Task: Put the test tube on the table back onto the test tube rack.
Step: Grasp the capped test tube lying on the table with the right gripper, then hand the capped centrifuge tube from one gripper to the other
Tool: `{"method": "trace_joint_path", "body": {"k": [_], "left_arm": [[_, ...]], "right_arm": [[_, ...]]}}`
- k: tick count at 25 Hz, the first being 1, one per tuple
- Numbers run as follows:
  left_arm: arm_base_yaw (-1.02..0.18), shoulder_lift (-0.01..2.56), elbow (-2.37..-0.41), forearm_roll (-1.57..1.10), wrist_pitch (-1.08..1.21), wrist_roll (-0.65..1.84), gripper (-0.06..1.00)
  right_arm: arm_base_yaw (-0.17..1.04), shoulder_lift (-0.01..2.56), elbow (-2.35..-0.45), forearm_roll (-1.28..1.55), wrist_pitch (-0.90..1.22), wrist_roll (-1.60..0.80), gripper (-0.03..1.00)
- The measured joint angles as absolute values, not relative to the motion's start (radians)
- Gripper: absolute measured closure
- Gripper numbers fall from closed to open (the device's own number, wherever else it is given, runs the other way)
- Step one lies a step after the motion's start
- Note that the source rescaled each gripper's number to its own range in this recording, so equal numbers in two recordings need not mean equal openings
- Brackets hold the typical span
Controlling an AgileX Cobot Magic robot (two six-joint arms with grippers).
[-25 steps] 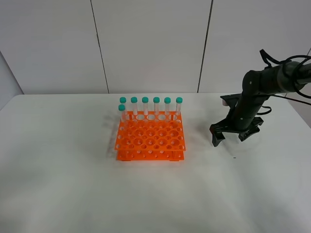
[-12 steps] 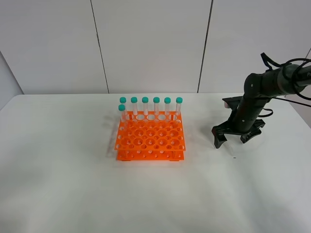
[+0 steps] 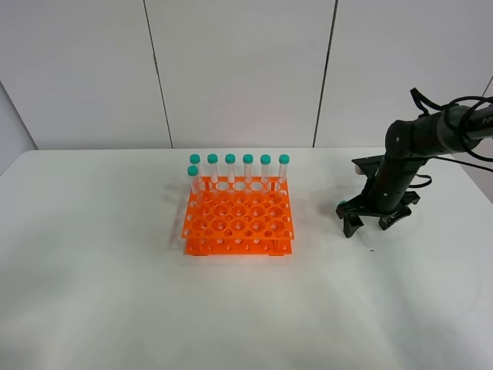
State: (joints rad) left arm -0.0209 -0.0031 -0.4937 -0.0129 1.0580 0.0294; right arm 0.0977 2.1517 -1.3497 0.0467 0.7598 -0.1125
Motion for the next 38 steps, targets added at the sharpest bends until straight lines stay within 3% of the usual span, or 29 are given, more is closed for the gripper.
{"method": "trace_joint_path", "body": {"k": [4, 7, 8, 15, 26, 38], "left_arm": [[-0.021, -0.003, -0.494, -0.013, 1.058, 0.029, -0.06], [-0.021, -0.003, -0.494, -0.013, 1.058, 0.029, -0.06], [-0.021, -0.003, -0.494, -0.013, 1.058, 0.029, -0.06], [-0.021, -0.003, -0.494, -0.013, 1.058, 0.029, -0.06], [-0.021, -0.003, -0.494, -0.013, 1.058, 0.029, -0.06], [-0.021, -0.003, -0.494, -0.013, 1.058, 0.029, -0.06]], "right_arm": [[0.098, 2.153, -1.350, 0.047, 0.758, -0.112, 0.55], [0.098, 2.153, -1.350, 0.047, 0.758, -0.114, 0.97], [0.098, 2.153, -1.350, 0.047, 0.758, -0.121, 0.93], [0.098, 2.127, -1.350, 0.044, 0.771, -0.147, 0.93], [0.098, 1.770, -1.335, 0.030, 0.892, -0.138, 0.93], [0.101, 1.329, -0.993, 0.118, 0.899, -0.147, 0.93]]}}
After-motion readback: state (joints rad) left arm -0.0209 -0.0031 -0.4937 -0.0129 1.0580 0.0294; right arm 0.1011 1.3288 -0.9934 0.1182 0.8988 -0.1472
